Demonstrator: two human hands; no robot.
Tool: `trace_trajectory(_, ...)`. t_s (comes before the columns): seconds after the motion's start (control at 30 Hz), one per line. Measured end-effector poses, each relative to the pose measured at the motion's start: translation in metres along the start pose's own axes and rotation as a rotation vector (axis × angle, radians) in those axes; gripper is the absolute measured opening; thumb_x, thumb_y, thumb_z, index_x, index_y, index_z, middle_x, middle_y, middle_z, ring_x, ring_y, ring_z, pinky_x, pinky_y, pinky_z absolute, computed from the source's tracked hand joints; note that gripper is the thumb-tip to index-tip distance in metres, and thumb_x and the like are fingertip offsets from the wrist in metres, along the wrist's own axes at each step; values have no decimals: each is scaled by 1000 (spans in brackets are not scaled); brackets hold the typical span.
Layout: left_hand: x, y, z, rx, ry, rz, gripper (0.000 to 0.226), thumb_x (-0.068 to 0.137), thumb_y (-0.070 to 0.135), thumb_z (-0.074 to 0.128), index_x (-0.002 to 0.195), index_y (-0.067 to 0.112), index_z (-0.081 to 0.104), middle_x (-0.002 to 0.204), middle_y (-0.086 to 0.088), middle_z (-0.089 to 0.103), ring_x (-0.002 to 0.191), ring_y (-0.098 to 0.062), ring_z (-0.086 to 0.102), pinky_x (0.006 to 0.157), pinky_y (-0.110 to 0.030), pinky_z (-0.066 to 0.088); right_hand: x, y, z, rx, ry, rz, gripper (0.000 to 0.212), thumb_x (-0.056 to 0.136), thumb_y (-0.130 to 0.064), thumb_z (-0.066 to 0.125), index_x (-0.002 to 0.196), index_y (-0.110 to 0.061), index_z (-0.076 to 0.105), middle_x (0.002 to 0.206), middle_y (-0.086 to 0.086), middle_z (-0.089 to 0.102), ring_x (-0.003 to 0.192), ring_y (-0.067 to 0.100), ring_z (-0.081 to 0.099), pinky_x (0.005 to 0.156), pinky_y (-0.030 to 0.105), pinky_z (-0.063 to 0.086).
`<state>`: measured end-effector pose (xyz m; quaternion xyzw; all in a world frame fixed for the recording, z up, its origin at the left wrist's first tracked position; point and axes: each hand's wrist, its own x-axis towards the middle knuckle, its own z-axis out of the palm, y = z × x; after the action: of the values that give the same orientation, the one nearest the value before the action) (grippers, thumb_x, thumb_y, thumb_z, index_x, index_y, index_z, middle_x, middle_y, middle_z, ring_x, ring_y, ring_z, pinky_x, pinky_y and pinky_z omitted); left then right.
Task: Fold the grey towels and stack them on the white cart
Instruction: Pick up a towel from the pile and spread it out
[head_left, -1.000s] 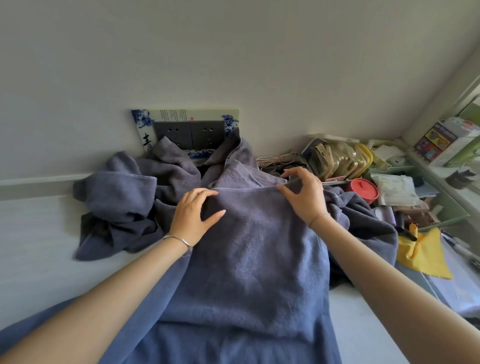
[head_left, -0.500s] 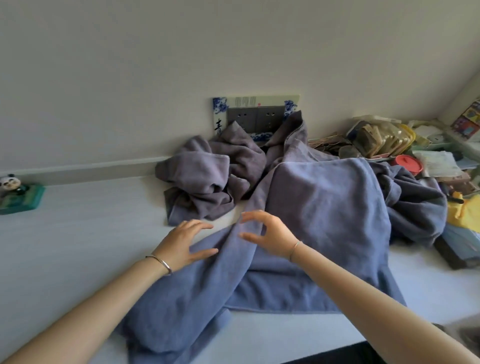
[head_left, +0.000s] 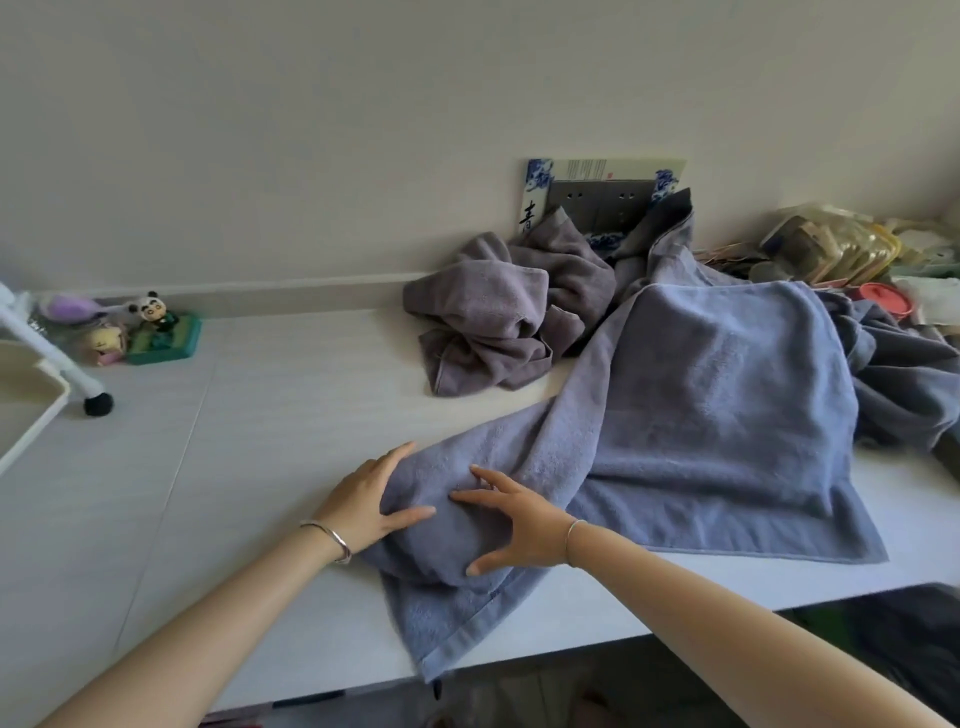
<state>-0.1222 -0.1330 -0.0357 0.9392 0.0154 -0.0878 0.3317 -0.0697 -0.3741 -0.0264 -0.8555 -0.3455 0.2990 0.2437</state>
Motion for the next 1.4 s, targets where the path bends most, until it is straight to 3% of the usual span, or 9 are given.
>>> trace_trajectory(0.17,-8,-12,-1,-17,22,22,130,41,96,44,148,26,20,145,-4,37,132,-19,36,104,-22,30,10,-7,14,-315,20,27,102,64,-62,73,146,-47,14,158,-8,-12,146,20,0,118,37,4)
trace_trajectory(0.43,-13,-34,13,-166,229,-12,111,50,90,52,138,22,40,102,3,64,95,-12,58,88,-26,46,24,-5,19,-229,296,28,32,72,-44,75,98,-25,74,144,-9,41,125,17,44,99,30,37)
trace_trajectory(0.53,-11,-24,6,-387,269,-59,70,58,71,69,116,36,50,74,-11,63,67,-11,56,69,-30,47,24,-6,1,-29,309,56,31,74,-41,77,69,-11,69,99,-2,67,82,7,58,72,28,44)
trace_trajectory(0.6,-6,-7,-15,-558,252,-59,42,69,47,74,103,33,54,76,-21,65,68,-19,56,67,-32,46,23,-19,-28,110,329,41,46,77,-38,75,50,-16,46,52,-4,39,49,3,32,51,23,28)
trace_trajectory(0.7,3,22,-59,-647,187,-61,6,91,23,60,97,25,58,91,-12,69,85,-19,61,75,-29,47,26,-45,-83,223,324,35,53,83,-37,69,50,-15,34,49,-6,24,46,6,21,47,19,19)
trace_trajectory(0.77,11,26,-81,-630,167,-119,22,95,32,50,101,15,62,100,-6,65,94,-18,59,88,-31,45,34,-56,-109,261,302,65,48,85,-39,66,51,-11,45,47,-7,32,46,4,25,47,16,25)
trace_trajectory(0.93,22,12,-84,-576,267,-423,45,94,52,40,119,16,52,120,-6,58,96,-21,57,86,-32,47,73,-38,-108,264,452,161,33,91,-33,58,90,-3,73,79,1,64,81,8,57,76,20,42)
trace_trajectory(1.1,-8,-15,-38,-89,327,65,84,79,74,41,139,15,42,140,-9,45,128,-20,42,106,-25,28,66,-29,-61,257,593,-19,19,91,-18,60,107,-15,68,111,3,66,107,12,58,99,26,42)
trace_trajectory(1.4,-50,-61,27,386,-151,198,99,62,86,49,138,55,-6,151,18,-20,138,-4,-24,112,-27,-20,40,-5,20,73,125,-99,57,68,-50,76,121,-32,62,144,-11,37,135,-1,25,117,32,21)
